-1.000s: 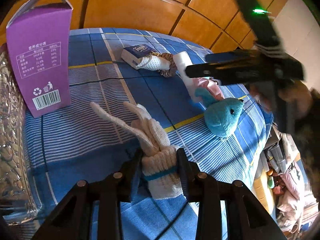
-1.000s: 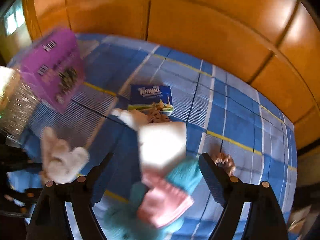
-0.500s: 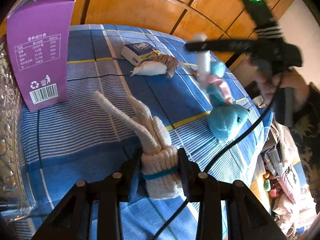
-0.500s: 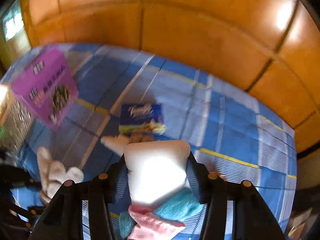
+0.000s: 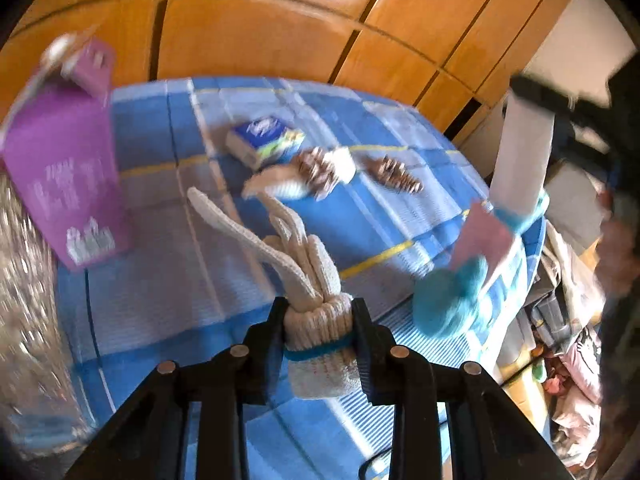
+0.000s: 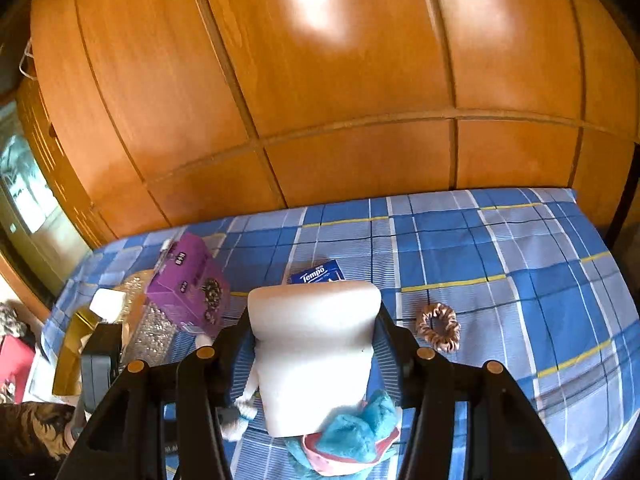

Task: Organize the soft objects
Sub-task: 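Carry the glove into the gold tray and open the left gripper while the right carries the plush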

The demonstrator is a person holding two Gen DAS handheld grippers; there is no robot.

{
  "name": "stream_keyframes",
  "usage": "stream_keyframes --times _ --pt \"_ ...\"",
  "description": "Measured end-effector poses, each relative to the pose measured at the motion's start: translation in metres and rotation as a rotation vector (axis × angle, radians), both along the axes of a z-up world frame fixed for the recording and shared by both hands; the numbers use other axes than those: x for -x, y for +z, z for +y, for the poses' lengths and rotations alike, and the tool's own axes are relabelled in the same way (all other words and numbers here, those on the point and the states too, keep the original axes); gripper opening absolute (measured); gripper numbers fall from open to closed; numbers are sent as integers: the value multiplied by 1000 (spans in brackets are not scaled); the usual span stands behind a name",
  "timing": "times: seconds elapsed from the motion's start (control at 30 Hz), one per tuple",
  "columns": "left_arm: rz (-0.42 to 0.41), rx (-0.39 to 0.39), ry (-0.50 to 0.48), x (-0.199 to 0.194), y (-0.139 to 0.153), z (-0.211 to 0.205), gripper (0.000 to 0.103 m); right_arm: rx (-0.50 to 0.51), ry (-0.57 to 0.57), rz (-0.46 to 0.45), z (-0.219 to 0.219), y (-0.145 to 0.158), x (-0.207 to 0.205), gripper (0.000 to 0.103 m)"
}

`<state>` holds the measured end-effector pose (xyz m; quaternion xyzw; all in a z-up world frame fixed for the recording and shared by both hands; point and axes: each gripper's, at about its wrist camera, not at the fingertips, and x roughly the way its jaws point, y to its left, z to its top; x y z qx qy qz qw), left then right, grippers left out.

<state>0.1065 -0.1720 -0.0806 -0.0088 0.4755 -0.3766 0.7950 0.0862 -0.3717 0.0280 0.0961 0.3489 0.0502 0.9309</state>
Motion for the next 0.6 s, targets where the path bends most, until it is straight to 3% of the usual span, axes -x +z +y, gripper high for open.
stream_keyframes --times 0.1,0.3,0.47,0.6 --pt "-48 7 5 -6 19 -7 31 0 -60 -15 -7 -9 -2 54" --pt "-118 5 23 -26 53 -18 31 -131 -140 -5 -24 -44 -42 53" --pt "-186 -26 2 -60 86 -42 31 -171 -172 -119 -25 -19 -50 53" --pt "-194 -60 37 -97 102 -55 31 -163 -155 -167 -20 -2 -48 54"
